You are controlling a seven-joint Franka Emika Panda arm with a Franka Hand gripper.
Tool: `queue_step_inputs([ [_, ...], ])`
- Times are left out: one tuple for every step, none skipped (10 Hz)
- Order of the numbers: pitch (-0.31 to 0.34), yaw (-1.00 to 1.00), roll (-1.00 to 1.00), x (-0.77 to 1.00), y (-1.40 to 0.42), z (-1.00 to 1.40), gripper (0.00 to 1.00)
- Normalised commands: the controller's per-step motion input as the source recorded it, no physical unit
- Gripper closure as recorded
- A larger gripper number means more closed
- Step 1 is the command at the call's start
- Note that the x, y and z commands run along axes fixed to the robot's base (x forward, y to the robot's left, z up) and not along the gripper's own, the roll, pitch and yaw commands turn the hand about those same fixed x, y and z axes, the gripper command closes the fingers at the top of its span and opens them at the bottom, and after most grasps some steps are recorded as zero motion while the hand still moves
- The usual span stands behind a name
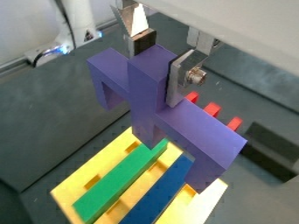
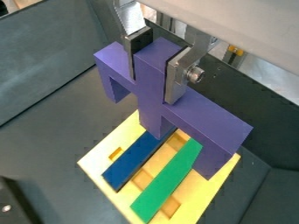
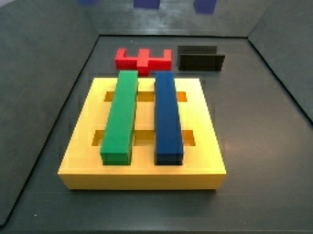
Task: Pick up the purple object. Move up. Place the purple object on the fixture. Regrasp the purple object. Move to above the board. Insert the purple object.
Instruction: Insert the purple object.
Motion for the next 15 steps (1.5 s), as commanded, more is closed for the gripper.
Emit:
queue_step_inputs([
  [-0.21, 0.23, -0.07, -0.06, -0.47, -0.64, 1.0],
  [-0.204, 0.15, -0.03, 0.0, -0.38, -0.68, 1.0],
  [-0.144, 0.07, 0.0, 0.0, -0.3, -0.66, 1.0],
  [-0.123, 0.06, 0.0, 0.0, -0.27, -0.68, 1.0],
  [-0.091, 0.09, 0.0, 0.0, -0.19, -0.7, 1.0],
  [-0.07, 0.08, 0.0, 0.03, -0.12, -0.71, 1.0],
  [-0.02, 0.09, 0.13, 0.06, -0.03, -0.57, 1.0],
  [0.0, 0.05, 0.17, 0.08, 0.0, -0.51, 1.0],
  [0.0, 0.0, 0.14, 0.0, -0.06, -0.31, 1.0],
  [-0.016, 0.0, 0.0, -0.03, -0.1, -0.2, 1.0],
  [-0.066, 0.0, -0.03, 0.0, -0.13, -0.29, 1.0],
  [-0.066, 0.0, 0.0, 0.0, -0.13, -0.37, 1.0],
  [-0.073, 0.0, -0.03, 0.0, -0.09, -0.37, 1.0],
  [-0.083, -0.03, -0.01, -0.07, -0.07, -0.37, 1.0],
  [-0.076, -0.05, -0.01, -0.03, -0.05, -0.33, 1.0],
])
